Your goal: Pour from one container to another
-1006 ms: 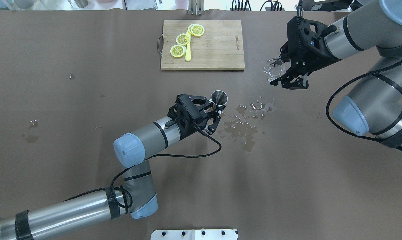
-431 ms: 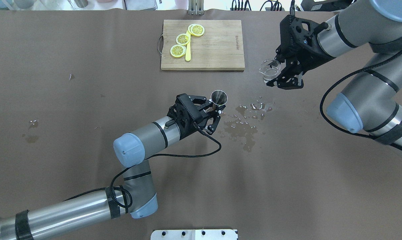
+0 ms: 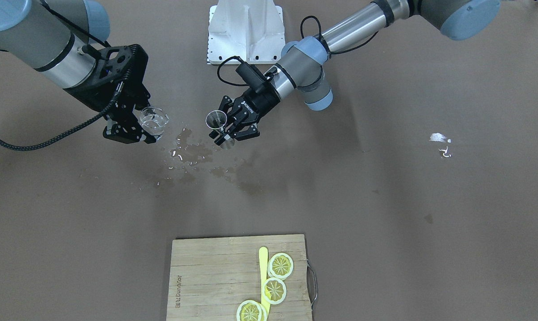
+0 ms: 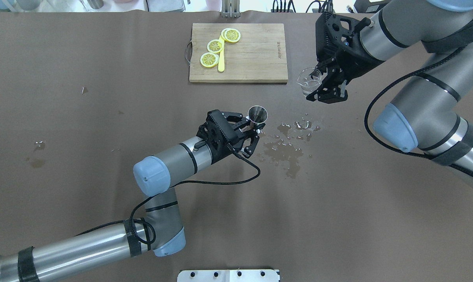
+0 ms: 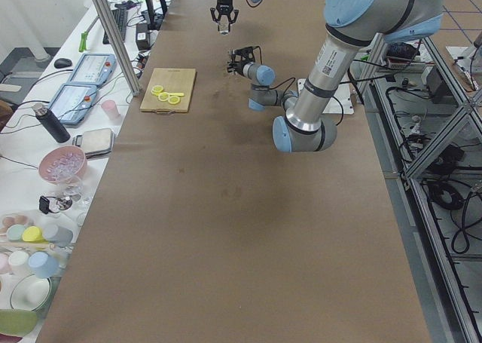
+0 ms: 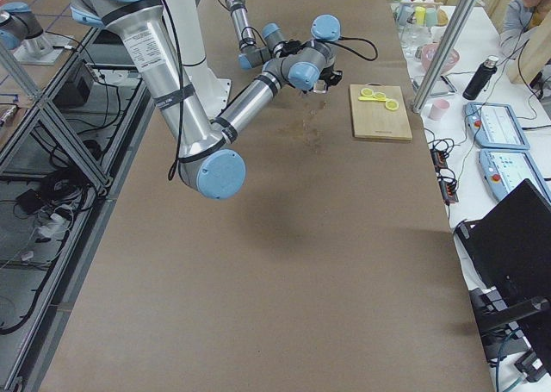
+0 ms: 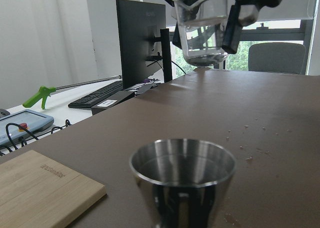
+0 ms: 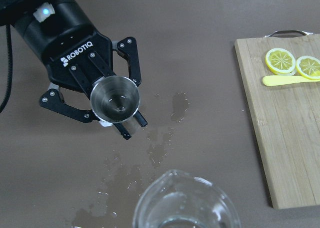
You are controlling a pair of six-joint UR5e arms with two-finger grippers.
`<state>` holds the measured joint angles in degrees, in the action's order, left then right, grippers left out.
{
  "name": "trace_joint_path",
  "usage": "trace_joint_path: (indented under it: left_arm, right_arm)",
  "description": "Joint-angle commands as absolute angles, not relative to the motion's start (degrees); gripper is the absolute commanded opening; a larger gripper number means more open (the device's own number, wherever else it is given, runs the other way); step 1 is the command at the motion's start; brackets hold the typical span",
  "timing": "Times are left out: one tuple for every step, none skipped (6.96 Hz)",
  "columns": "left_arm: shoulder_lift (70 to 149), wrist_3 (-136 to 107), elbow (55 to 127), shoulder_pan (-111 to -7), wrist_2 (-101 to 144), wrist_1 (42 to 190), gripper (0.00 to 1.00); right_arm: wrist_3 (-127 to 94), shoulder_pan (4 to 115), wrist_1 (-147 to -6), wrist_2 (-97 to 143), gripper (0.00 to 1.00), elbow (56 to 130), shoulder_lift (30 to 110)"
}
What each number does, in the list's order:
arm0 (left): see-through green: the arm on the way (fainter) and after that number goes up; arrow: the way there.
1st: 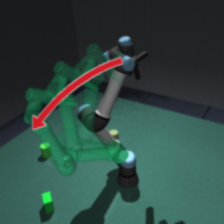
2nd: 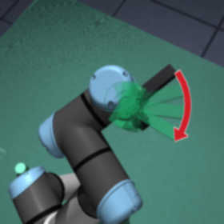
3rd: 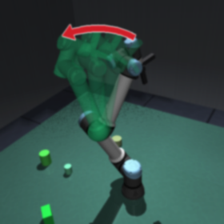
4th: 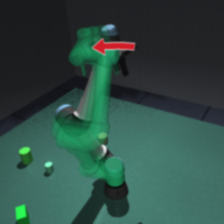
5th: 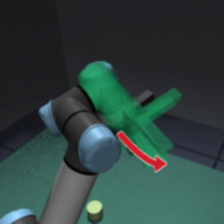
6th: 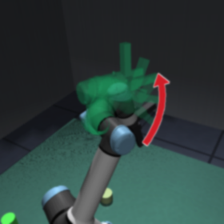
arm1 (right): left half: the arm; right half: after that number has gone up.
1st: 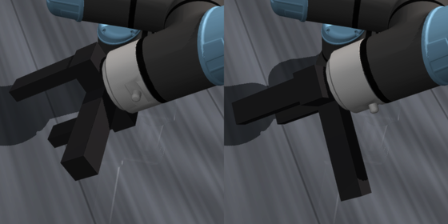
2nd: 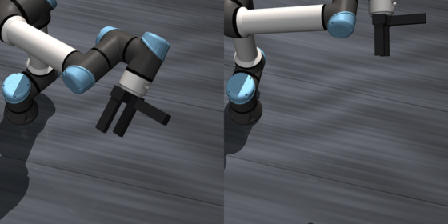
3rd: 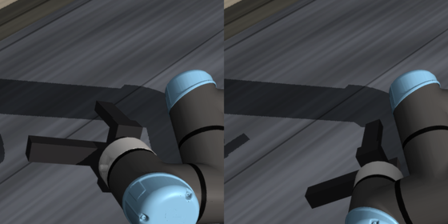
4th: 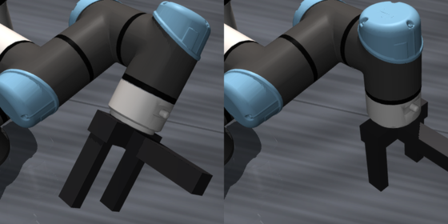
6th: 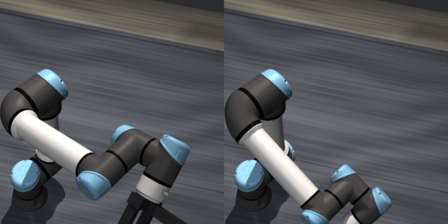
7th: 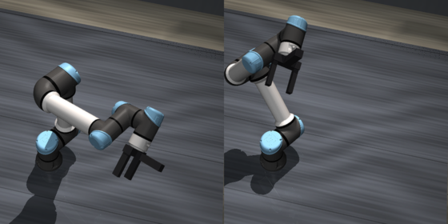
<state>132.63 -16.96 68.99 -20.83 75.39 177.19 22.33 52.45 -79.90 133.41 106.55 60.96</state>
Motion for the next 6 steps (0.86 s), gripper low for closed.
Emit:
trace_joint_path:
  left_arm:
    - [132.63, -16.96, 68.99, -20.83, 75.41, 177.19, 0.0]
    - [132.63, -16.96, 68.99, -20.83, 75.32, 177.19, 0.0]
    - [132.63, -16.96, 68.99, -20.83, 75.41, 177.19, 0.0]
    - [132.63, -16.96, 68.99, -20.83, 75.41, 177.19, 0.0]
    - [132.63, -16.96, 68.99, -20.83, 75.41, 177.19, 0.0]
    - [132.63, -16.96, 68.99, -20.83, 75.41, 177.19, 0.0]
  right_arm:
    - [22.41, 51.77, -84.88, 133.33, 0.0, 106.7, 58.37]
    - [22.5, 51.33, -88.21, 133.33, 0.0, 106.96, 57.23]
    - [22.67, 51.07, -89.29, 133.16, 0.0, 107.05, 56.69]
    - [24.85, 50.98, -89.82, 132.63, 0.0, 107.05, 56.69]
    - [27.57, 50.63, -91.13, 132.1, 0.0, 107.05, 56.34]
    - [28.73, 50.02, -91.14, 130.97, 0.0, 107.05, 56.08]
